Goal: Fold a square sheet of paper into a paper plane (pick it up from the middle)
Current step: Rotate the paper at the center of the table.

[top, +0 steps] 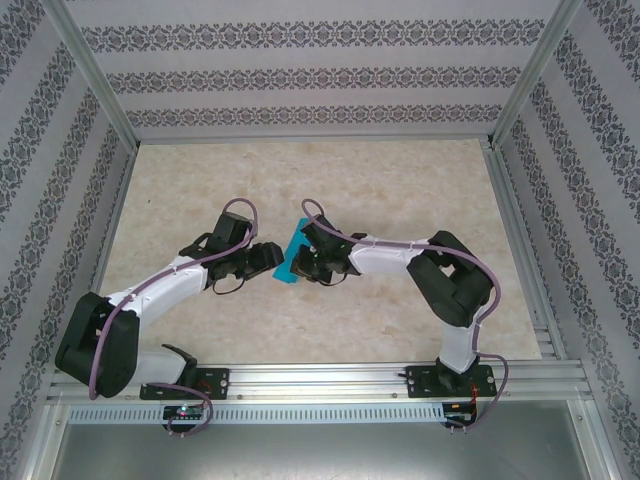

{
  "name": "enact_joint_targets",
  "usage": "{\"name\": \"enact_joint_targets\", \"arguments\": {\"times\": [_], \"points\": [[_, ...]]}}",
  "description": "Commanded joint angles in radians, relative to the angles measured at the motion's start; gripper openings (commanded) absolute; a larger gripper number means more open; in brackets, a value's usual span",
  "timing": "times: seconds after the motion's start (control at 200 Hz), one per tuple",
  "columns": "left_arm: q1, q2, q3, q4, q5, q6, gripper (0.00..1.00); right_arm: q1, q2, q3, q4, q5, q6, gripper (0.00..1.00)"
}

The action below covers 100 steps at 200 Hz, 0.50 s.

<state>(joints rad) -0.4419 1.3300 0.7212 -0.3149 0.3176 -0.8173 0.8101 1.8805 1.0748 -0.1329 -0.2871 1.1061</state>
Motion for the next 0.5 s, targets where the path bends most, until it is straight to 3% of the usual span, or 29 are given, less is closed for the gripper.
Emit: {"name": "enact_joint_targets", "arguments": {"times": [0.0,0.16,0.295,0.495], "points": [[-0.014,0.002,0.032,-0.012,-0.056,0.022,0.56,0.006,-0.027,-0.059,0.218,0.003,0.152,0.11],[-0.015,0.018,0.033,0.019,-0.081,0.019,0.52,0.021,-0.069,-0.1,0.291,0.075,0.179,0.1],[-0.015,0.008,0.033,0.045,-0.111,0.014,0.5,0.008,-0.096,-0.143,0.453,0.107,0.178,0.09],[-0.014,0.006,0.027,0.072,-0.12,0.008,0.5,0.003,-0.097,-0.128,0.387,0.159,0.175,0.1]]}}
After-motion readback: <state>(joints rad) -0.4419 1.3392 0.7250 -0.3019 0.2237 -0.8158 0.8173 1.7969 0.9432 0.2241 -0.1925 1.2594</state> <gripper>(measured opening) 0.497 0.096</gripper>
